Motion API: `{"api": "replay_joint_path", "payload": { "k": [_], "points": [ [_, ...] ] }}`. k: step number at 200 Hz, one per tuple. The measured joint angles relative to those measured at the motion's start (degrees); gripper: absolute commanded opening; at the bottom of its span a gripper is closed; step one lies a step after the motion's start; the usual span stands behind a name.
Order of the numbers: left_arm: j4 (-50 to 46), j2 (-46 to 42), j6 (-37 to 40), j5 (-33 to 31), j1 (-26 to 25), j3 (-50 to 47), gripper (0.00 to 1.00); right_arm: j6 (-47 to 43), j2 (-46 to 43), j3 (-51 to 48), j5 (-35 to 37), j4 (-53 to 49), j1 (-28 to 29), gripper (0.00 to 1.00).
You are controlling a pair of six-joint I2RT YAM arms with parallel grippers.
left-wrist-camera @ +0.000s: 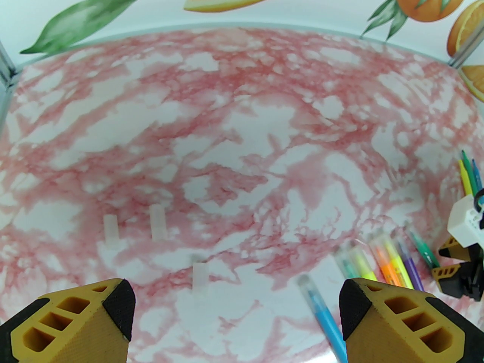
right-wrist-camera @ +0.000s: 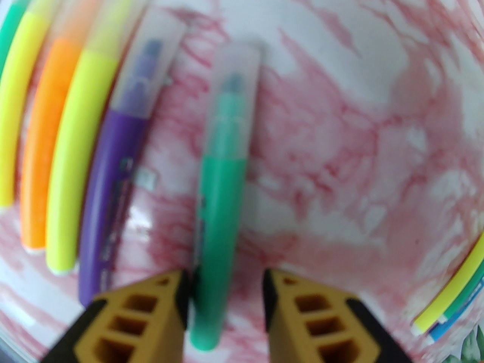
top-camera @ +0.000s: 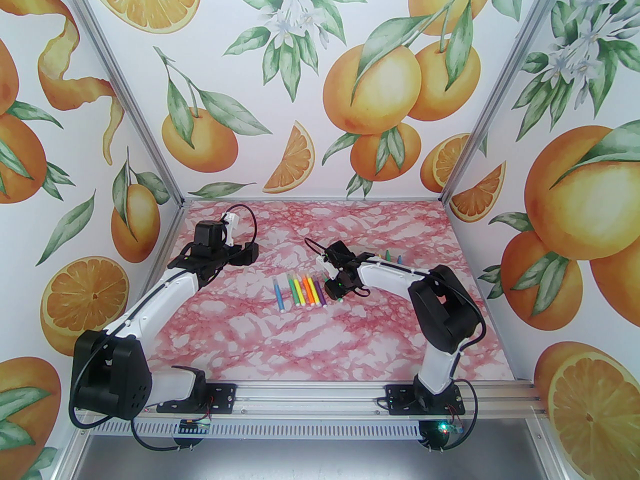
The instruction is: Open the pen caps
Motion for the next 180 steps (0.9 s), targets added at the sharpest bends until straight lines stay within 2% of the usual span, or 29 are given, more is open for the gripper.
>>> {"api": "replay_joint_path", "payload": {
  "k": [81, 138, 180],
  "points": [
    [0.28, -0.04, 0.0, -0.35, 0.11, -0.2, 0.93, 0.07, 1.09, 0.46, 0.0, -0.74, 0.22, 0.32],
    [0.61, -0.33, -0.17, -0.2, 0.22, -0.26, 0.93, 1.29, 1.4, 0.87, -0.22, -1.16, 0.31, 0.21],
    [0.63, -0.33, -0.9, 0.83, 0.37, -0.28, 0.93, 2.67, 0.35, 0.13, -1.29, -0.24, -1.03, 0.17]
  ]
}}
